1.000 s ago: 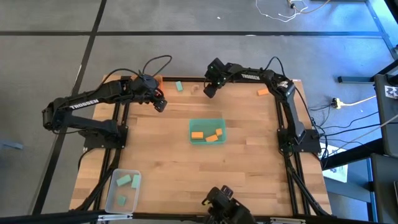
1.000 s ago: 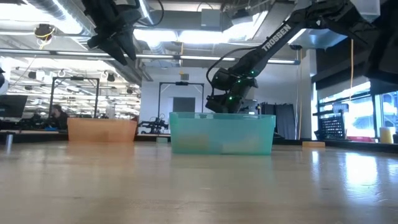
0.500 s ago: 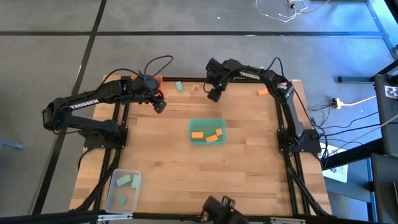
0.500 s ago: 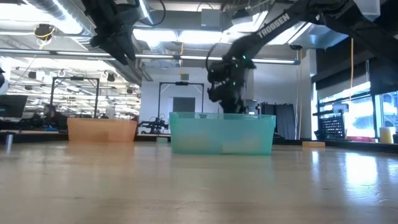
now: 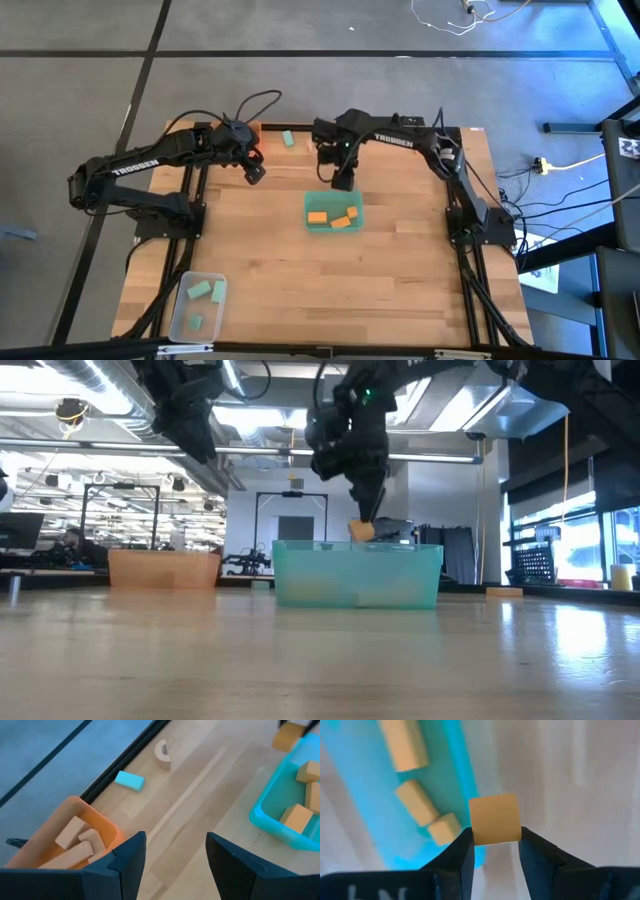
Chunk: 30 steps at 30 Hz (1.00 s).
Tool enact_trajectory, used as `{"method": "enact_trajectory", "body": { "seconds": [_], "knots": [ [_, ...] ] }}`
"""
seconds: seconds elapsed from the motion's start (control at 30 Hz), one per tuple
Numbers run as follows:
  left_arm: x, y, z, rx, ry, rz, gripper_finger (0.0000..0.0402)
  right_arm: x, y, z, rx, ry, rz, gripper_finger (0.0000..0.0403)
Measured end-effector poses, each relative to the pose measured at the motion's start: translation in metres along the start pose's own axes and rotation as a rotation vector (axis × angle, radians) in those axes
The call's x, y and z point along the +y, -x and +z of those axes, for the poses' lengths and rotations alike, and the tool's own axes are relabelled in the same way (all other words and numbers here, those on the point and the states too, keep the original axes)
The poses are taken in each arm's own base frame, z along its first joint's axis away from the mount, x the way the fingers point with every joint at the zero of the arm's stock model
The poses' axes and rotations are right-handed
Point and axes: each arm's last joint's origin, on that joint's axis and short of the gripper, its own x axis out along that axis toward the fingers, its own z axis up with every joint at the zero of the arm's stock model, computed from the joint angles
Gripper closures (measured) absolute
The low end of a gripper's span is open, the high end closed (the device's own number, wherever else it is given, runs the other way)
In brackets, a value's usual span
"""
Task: Sort & place blocks by color
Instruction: Put the orange block into the light blue bin, then put the brown block into the light orange bin
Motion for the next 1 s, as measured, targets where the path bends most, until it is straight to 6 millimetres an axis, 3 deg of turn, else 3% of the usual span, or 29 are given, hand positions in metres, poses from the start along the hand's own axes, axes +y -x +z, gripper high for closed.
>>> {"method": "enact_trajectory", "body": {
  "seconds": [0.23, 0.4, 0.63, 0.8, 1.0],
  "knots": [
    [0.0, 0.0, 0.0, 0.001, -0.059, -0.001, 0.0205, 0.044, -0.013, -0.001, 0.081, -0.006, 0.069, 0.0279],
    [0.0, 0.0, 0.0, 0.005, -0.062, -0.001, 0.0205, 0.061, -0.029, 0.002, 0.065, -0.011, 0.094, 0.0279],
    [0.0, 0.0, -0.002, 0.017, -0.065, 0.0, 0.0205, 0.062, -0.05, 0.001, 0.072, -0.052, 0.096, 0.0268],
    [0.0, 0.0, -0.002, 0.017, -0.065, 0.0, 0.0205, 0.06, -0.059, 0.0, 0.067, -0.051, 0.096, 0.0241],
    [0.0, 0.0, -0.001, 0.016, -0.064, 0.0, 0.0205, 0.057, -0.067, 0.0, 0.052, -0.065, 0.056, 0.0236]
  ]
}}
